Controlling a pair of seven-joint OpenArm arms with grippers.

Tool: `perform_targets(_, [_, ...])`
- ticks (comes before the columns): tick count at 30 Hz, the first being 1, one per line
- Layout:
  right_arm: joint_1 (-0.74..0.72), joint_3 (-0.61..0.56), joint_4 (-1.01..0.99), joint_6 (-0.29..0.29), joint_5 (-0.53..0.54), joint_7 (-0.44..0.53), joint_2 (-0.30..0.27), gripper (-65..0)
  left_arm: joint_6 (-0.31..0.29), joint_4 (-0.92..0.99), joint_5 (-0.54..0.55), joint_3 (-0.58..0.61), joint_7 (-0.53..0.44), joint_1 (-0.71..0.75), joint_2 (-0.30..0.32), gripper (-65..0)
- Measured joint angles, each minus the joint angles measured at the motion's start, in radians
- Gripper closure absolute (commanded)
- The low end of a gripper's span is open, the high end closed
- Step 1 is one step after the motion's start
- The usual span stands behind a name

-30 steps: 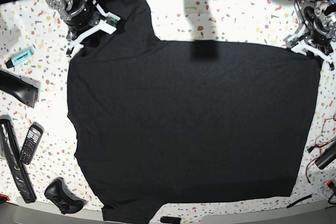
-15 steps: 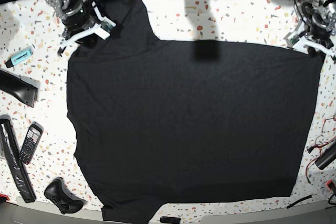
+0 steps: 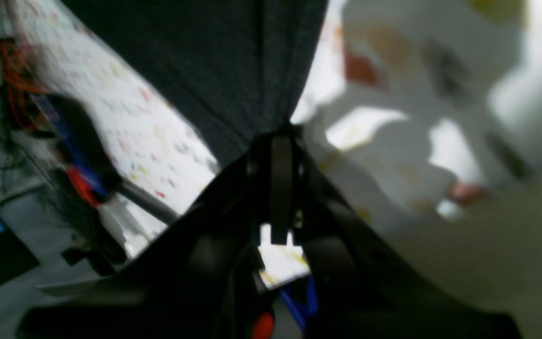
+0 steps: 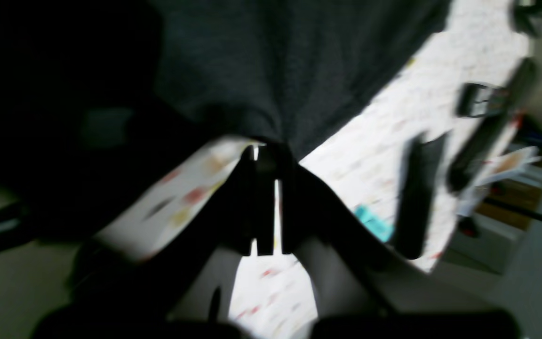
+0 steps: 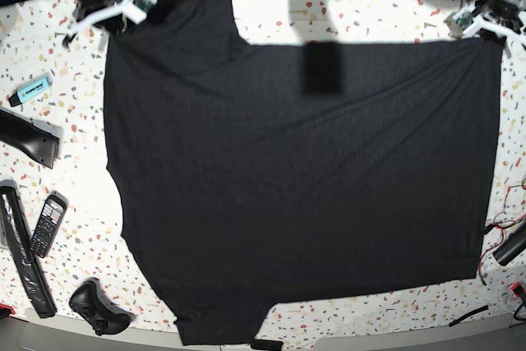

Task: Fold the T-shirt properly
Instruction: 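Drag the shirt toward the robot with both grippers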

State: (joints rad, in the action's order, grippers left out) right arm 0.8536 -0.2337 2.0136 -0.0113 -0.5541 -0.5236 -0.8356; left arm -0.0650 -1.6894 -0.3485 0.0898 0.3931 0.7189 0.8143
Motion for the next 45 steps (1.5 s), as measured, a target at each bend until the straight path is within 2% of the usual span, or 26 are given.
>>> perform_targets(6, [0.123,0.066,0.043,0.001,-0.005,-0.005,-0.001,0.0,-0.002,-0.070,0.032,-0.101,-0.001,0.101,-0.001,0.0])
perform_targets(8, [0.170,0.089,0.063,0.001,-0.004,-0.016,0.001,0.0,-0.021,-0.079,0.031,-0.115,-0.001,0.124,0.001,0.0])
perform_targets(20, [0.372,0.121,0.141,0.001,-0.049,-0.069,0.005,0.0,-0.025,-0.080,0.032,-0.116,0.002,0.221,0.000,0.0])
perform_targets(23, [0.382,0.121,0.141,0.001,-0.058,-0.069,0.033,0.0,-0.024,-0.080,0.031,-0.116,0.005,0.231,0.000,0.0])
perform_targets(25, [0.381,0.121,0.141,0.005,-0.080,-0.064,0.038,0.0,-0.024,-0.081,0.013,-0.116,0.004,0.231,0.000,0.0])
perform_targets(27, [0.365,0.130,0.144,0.061,-0.077,-0.068,0.036,0.0,-0.025,-0.096,0.009,-0.131,0.008,0.231,0.000,0.0])
perform_targets(29, [0.333,0.165,0.146,0.089,-0.074,-0.065,0.035,0.0,-0.024,-0.122,0.014,-0.156,0.005,0.231,0.001,0.0])
perform_targets(31, [0.294,0.210,0.146,0.096,-0.007,-0.066,0.035,0.0,-0.024,-0.148,0.050,-0.193,0.000,0.231,0.001,0.0])
perform_targets(36, [0.193,0.267,0.147,0.032,0.161,-0.031,0.035,0.0,-0.024,-0.192,0.130,-0.293,-0.011,0.222,0.001,0.0])
perform_targets(41, [0.093,0.268,0.147,0.020,0.215,-0.031,0.039,0.0,-0.028,-0.191,0.175,-0.302,-0.002,0.160,-0.002,0.0])
perform_targets(45, [0.014,0.269,0.135,0.022,0.234,-0.027,0.066,0.0,-0.028,-0.191,0.213,-0.302,-0.001,0.091,-0.007,0.0])
